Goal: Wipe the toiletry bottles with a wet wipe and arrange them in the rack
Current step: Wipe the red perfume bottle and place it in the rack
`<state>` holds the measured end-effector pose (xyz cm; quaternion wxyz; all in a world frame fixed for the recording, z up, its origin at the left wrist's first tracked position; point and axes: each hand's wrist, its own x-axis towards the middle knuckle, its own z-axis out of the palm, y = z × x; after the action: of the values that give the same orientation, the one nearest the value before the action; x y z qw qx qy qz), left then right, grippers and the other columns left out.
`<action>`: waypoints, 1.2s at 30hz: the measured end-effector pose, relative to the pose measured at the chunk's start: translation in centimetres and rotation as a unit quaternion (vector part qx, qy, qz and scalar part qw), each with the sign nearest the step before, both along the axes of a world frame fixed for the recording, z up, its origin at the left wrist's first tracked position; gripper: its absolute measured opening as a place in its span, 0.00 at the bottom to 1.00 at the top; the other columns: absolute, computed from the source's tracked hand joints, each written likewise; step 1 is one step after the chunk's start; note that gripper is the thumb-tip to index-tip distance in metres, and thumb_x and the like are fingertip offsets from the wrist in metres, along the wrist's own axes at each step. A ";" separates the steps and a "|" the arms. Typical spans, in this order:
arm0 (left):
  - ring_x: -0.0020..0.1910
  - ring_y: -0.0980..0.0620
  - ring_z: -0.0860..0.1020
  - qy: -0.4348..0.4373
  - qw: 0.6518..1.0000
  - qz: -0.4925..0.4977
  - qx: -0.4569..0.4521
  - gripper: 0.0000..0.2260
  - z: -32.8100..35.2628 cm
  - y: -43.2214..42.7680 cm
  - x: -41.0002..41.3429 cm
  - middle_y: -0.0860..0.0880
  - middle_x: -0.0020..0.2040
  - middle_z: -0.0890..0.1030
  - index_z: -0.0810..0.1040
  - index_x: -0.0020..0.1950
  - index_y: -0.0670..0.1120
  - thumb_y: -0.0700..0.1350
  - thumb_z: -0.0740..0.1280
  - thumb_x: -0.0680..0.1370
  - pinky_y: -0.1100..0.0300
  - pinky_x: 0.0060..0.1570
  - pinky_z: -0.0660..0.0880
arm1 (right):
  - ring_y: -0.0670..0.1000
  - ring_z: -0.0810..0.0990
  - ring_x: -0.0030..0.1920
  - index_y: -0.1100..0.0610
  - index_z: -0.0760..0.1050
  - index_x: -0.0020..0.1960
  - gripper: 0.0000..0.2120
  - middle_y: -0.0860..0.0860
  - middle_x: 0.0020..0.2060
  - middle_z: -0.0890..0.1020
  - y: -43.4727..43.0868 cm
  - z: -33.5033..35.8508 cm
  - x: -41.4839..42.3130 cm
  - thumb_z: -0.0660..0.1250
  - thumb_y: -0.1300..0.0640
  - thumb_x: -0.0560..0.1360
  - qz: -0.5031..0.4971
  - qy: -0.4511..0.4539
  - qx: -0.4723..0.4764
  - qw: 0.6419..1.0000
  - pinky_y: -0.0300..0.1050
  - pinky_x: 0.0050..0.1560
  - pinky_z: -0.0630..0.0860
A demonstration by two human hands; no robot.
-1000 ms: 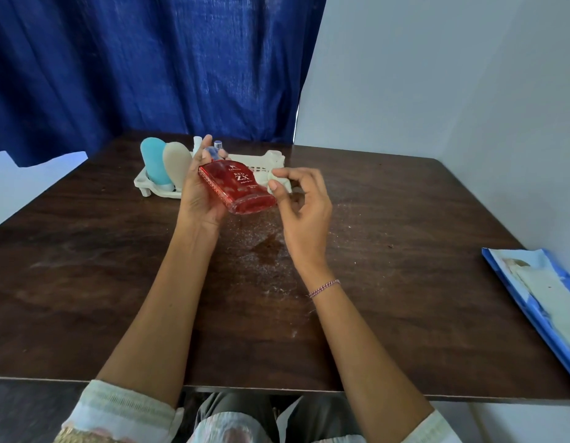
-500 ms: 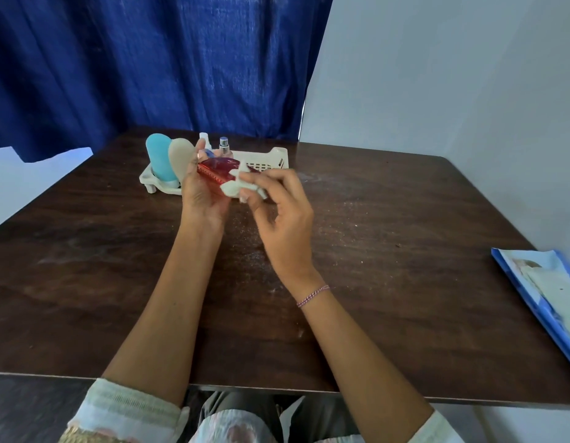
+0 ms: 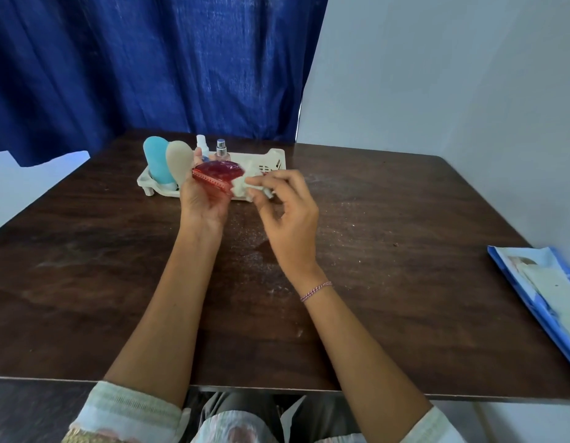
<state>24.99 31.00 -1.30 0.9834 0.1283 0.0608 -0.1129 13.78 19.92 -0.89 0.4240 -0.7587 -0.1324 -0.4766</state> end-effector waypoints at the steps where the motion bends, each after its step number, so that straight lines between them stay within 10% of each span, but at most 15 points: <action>1: 0.56 0.44 0.79 -0.001 1.000 0.006 -0.010 0.24 0.2 -0.1 -0.2 0.39 0.58 0.78 0.69 0.67 0.40 0.42 0.72 0.73 0.42 0.59 0.75 | 0.44 0.76 0.48 0.62 0.80 0.50 0.06 0.54 0.47 0.77 -0.4 0.0 0.2 0.70 0.65 0.73 -0.016 0.002 0.036 0.999 0.34 0.50 0.76; 12: 0.47 0.47 0.81 -0.012 0.999 -0.040 -0.028 0.15 1.1 -0.9 -1.9 0.42 0.46 0.80 0.74 0.60 0.41 0.44 0.70 0.76 0.48 0.45 0.80 | 0.53 0.77 0.52 0.63 0.81 0.52 0.08 0.58 0.49 0.77 1.0 -0.6 -0.3 0.70 0.65 0.73 -0.001 -0.037 -0.049 0.998 0.48 0.53 0.78; 18: 0.42 0.46 0.83 0.001 0.993 -0.034 -0.113 0.15 2.3 -0.2 -3.4 0.40 0.46 0.81 0.74 0.62 0.37 0.41 0.66 0.77 0.49 0.60 0.75 | 0.49 0.76 0.50 0.62 0.80 0.52 0.07 0.55 0.48 0.75 -0.2 0.0 0.1 0.68 0.65 0.74 -0.002 -0.006 0.124 0.992 0.37 0.49 0.77; 26: 0.51 0.49 0.80 -0.039 0.986 -0.013 0.161 0.12 3.1 -0.5 -4.9 0.46 0.46 0.81 0.74 0.60 0.46 0.48 0.62 0.78 0.52 0.36 0.82 | 0.47 0.78 0.55 0.54 0.80 0.51 0.06 0.54 0.51 0.79 -1.7 0.9 -0.1 0.68 0.60 0.75 0.138 0.148 0.211 0.956 0.35 0.47 0.77; 32: 0.34 0.49 0.84 -0.032 0.987 -0.003 0.159 0.09 3.0 0.1 -4.6 0.46 0.34 0.84 0.74 0.53 0.45 0.50 0.63 0.80 0.55 0.28 0.79 | 0.48 0.78 0.51 0.57 0.81 0.51 0.06 0.52 0.48 0.77 -1.3 0.8 -0.4 0.69 0.60 0.74 0.098 0.085 0.086 0.988 0.47 0.45 0.80; 36: 0.44 0.50 0.82 -0.097 0.987 -0.012 0.125 0.14 2.8 0.7 -4.2 0.47 0.43 0.83 0.74 0.61 0.45 0.49 0.64 0.78 0.50 0.42 0.81 | 0.47 0.75 0.50 0.61 0.81 0.51 0.07 0.55 0.46 0.76 -0.8 0.7 -0.8 0.70 0.63 0.73 0.073 0.036 -0.043 0.996 0.40 0.48 0.78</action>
<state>20.83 31.65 1.53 0.9594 0.2614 -0.0225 -0.1032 13.02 19.12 -0.21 0.4293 -0.7811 -0.1924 -0.4106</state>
